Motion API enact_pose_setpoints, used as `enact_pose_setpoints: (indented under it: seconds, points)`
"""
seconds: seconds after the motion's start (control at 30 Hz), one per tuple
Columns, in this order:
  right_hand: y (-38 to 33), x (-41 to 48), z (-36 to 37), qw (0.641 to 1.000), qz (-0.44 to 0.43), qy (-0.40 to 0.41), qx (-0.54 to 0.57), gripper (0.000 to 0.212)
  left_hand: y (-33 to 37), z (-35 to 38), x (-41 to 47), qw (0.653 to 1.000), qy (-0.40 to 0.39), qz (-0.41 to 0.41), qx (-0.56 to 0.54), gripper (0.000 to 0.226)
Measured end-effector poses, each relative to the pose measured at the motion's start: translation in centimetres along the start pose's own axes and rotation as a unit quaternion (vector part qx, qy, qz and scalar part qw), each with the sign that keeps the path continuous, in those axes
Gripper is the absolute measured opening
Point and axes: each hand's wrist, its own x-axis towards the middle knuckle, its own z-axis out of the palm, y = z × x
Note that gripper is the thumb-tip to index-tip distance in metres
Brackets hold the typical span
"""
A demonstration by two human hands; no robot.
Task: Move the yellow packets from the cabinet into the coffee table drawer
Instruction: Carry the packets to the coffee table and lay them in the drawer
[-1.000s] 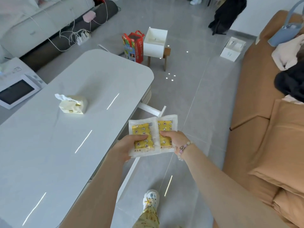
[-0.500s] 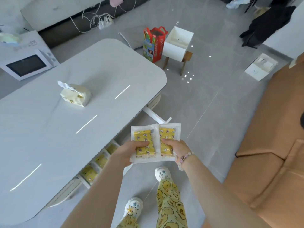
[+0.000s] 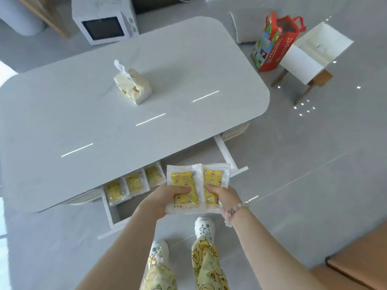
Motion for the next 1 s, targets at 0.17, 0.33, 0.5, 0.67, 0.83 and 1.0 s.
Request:
enact_pose_setpoints:
  seconds: [0.17,0.33,0.5,0.67,0.83,1.0]
  points:
    - [2.2,5.4,0.5,0.996,0.048,-0.021,-0.069,0.063,-2.9,-0.9,4.4,0.998,0.036,-0.038,-0.04,0.016]
    - [4.3,12.2,2.7,0.991,0.056,-0.046,-0.11,0.037,-4.5,-4.1,11.2,0.996,0.063,-0.046,-0.051,0.023]
    - [4.1,19.6,5.1,0.984,0.036,-0.084,-0.153,0.044,-4.9,-7.1,18.5,0.993,0.072,-0.017,-0.094,0.021]
    - [5.3,26.5,7.0,0.969,0.028,-0.096,-0.224,0.077,-5.8,-9.6,25.1,0.988,0.081,-0.014,-0.133,0.028]
    - [5.6,32.0,7.4,0.955,-0.011,-0.081,-0.284,0.031,-5.2,-10.0,30.5,0.993,0.094,0.003,-0.072,0.046]
    - [5.8,36.2,7.1,0.942,-0.041,-0.085,-0.323,0.017,-6.8,-11.3,36.0,0.994,0.097,0.036,-0.044,0.148]
